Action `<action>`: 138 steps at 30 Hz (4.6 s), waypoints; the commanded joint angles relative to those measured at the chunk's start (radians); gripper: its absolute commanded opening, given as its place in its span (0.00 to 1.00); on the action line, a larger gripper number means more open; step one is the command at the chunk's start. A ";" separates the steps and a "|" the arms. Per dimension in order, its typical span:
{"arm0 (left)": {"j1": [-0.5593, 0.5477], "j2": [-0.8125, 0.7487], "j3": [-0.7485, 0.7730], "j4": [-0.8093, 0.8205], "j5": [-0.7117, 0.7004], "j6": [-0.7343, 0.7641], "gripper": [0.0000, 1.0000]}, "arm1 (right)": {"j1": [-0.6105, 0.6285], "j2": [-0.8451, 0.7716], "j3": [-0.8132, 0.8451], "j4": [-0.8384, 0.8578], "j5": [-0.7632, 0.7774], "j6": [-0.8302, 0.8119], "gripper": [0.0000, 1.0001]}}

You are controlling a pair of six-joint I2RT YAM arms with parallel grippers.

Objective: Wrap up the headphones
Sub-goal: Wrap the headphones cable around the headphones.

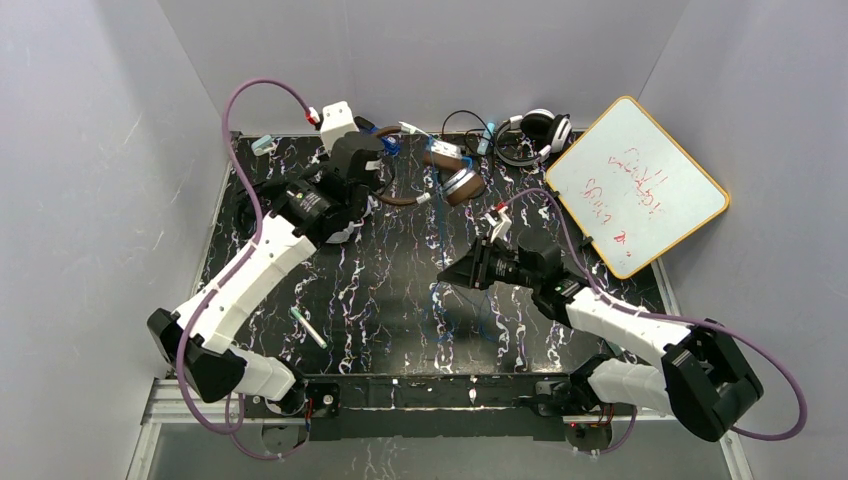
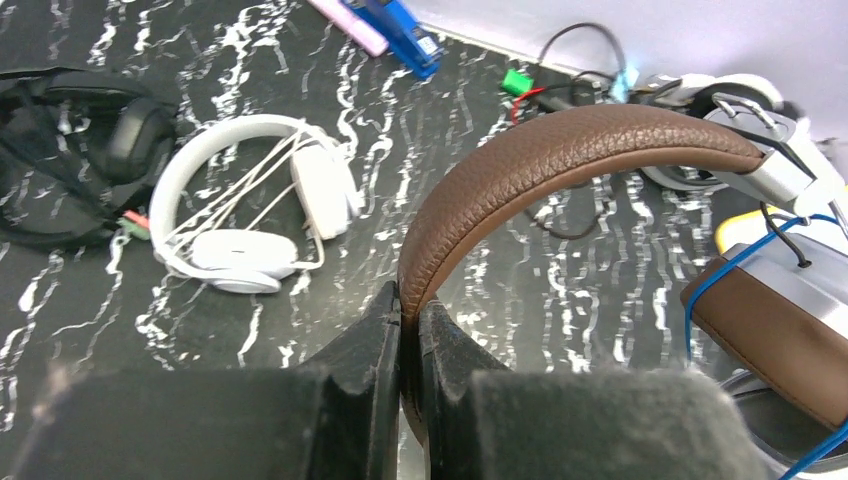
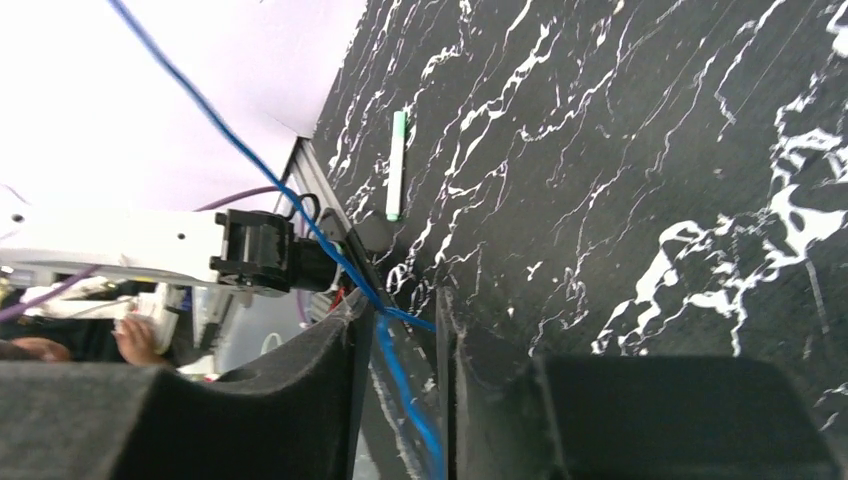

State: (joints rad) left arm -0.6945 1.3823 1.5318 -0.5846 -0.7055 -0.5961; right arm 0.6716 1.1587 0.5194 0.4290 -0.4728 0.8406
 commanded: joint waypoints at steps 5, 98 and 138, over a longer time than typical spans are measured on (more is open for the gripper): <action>0.001 -0.033 0.115 -0.025 0.090 -0.061 0.00 | 0.005 -0.141 -0.088 0.160 0.095 -0.153 0.58; 0.060 0.162 0.605 -0.195 0.353 -0.101 0.00 | -0.056 0.068 0.122 0.184 0.269 -0.636 0.64; 0.092 0.163 0.581 -0.189 0.389 -0.120 0.00 | -0.055 0.065 -0.085 0.256 0.203 -0.429 0.01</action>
State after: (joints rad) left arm -0.6197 1.5673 2.1120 -0.8230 -0.3447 -0.6750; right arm 0.6174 1.1923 0.5278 0.6044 -0.2691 0.2970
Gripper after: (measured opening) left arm 0.043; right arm 0.043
